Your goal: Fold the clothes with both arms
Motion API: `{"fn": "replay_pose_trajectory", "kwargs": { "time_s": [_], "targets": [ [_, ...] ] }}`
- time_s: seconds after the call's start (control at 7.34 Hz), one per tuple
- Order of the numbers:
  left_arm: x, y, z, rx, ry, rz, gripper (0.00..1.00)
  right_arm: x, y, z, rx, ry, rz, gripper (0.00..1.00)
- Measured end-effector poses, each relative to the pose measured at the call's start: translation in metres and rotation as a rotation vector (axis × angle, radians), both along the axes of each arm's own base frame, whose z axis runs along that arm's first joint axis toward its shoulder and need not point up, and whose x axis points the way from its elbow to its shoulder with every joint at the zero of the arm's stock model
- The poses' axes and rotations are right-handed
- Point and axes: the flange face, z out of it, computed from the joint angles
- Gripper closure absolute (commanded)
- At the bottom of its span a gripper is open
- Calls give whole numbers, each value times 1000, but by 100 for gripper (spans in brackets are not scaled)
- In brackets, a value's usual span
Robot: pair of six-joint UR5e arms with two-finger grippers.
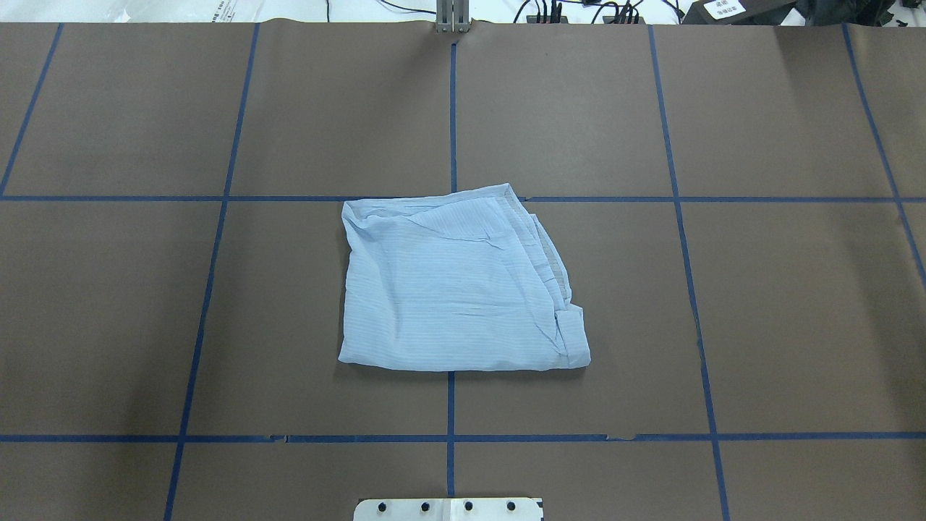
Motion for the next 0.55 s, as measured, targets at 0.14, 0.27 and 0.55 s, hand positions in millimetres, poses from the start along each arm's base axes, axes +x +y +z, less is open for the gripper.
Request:
{"fn": "replay_pose_trajectory", "kwargs": {
  "time_s": [0.14,0.27,0.55],
  "targets": [
    [0,0,-1,2,-1,0,0,0,0,-1,1,0,3,0],
    [0,0,-2,5,-1,1,0,0,0,-1,2,1,3,0],
    [0,-2,-5,14,1,3,0,0,0,-1,2,3,4,0]
  ]
}}
